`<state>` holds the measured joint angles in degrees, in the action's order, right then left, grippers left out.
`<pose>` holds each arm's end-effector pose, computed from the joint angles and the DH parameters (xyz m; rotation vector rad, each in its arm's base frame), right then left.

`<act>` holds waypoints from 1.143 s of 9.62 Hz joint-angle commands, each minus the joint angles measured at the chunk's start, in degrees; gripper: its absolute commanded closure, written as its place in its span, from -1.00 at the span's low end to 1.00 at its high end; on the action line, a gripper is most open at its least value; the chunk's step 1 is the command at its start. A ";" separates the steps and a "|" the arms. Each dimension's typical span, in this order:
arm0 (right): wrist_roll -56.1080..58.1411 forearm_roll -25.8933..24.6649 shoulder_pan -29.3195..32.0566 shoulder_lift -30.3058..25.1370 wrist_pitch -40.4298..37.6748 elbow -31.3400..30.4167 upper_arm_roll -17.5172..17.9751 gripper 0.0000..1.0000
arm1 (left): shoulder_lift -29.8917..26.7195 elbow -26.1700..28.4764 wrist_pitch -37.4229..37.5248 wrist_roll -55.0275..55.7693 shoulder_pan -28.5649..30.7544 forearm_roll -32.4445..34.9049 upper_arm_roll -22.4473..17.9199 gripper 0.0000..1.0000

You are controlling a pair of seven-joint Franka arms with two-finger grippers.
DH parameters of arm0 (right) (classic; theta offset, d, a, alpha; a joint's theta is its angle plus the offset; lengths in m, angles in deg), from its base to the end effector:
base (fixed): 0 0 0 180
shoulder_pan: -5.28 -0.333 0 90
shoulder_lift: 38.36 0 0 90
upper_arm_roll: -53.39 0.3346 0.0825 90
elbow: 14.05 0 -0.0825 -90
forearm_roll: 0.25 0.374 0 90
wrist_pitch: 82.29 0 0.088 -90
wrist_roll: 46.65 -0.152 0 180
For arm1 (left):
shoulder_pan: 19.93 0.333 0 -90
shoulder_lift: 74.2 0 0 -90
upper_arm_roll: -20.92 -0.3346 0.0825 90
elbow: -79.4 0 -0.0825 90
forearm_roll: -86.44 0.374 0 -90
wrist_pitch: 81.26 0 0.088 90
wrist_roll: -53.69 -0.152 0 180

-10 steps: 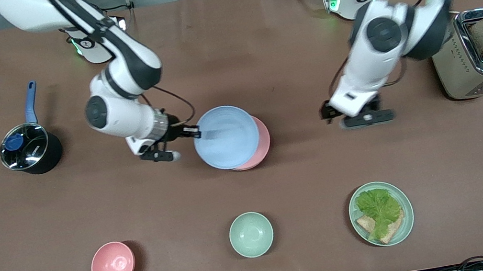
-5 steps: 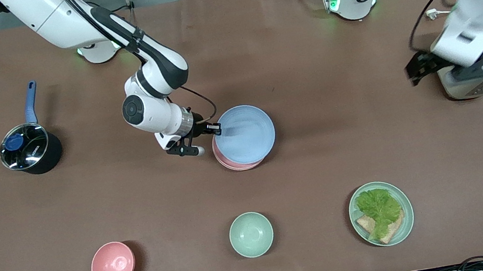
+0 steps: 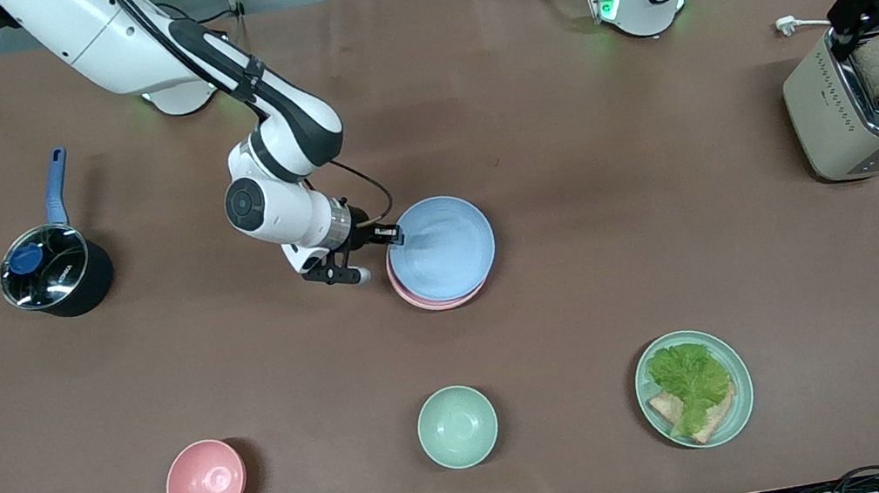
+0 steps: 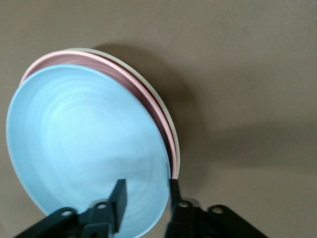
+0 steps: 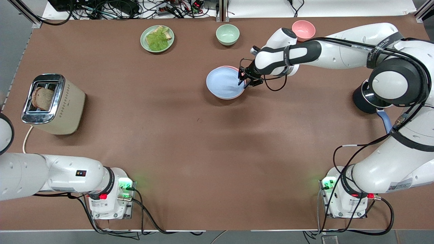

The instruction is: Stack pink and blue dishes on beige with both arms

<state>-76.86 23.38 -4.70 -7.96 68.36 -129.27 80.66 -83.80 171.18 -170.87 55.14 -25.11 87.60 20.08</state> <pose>0.5047 0.3745 0.2084 -2.6662 0.4061 0.2220 0.4906 -0.0334 0.6700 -3.1228 0.0766 -0.2039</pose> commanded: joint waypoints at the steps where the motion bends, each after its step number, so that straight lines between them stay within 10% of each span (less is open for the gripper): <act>1: -0.38 -1.91 2.75 -6.63 -2.88 -0.18 0.24 -1.00 | 6.08 -9.40 7.06 -0.66 0.87 -1.16 0.56 -1.00; 4: -0.90 -17.07 11.36 -19.02 -21.39 1.65 0.16 -1.00 | 5.57 -7.60 8.75 0.12 1.75 -2.21 0.39 -1.00; 11: 12.94 -25.30 11.04 -33.38 -51.85 19.76 -23.55 -1.00 | 5.30 -5.30 7.70 1.71 2.54 -1.33 2.06 -1.00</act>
<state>-66.75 -0.76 7.35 -40.52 17.86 -110.36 59.39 -78.37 163.64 -163.19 56.32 -23.40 86.35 21.36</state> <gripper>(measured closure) 0.000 0.000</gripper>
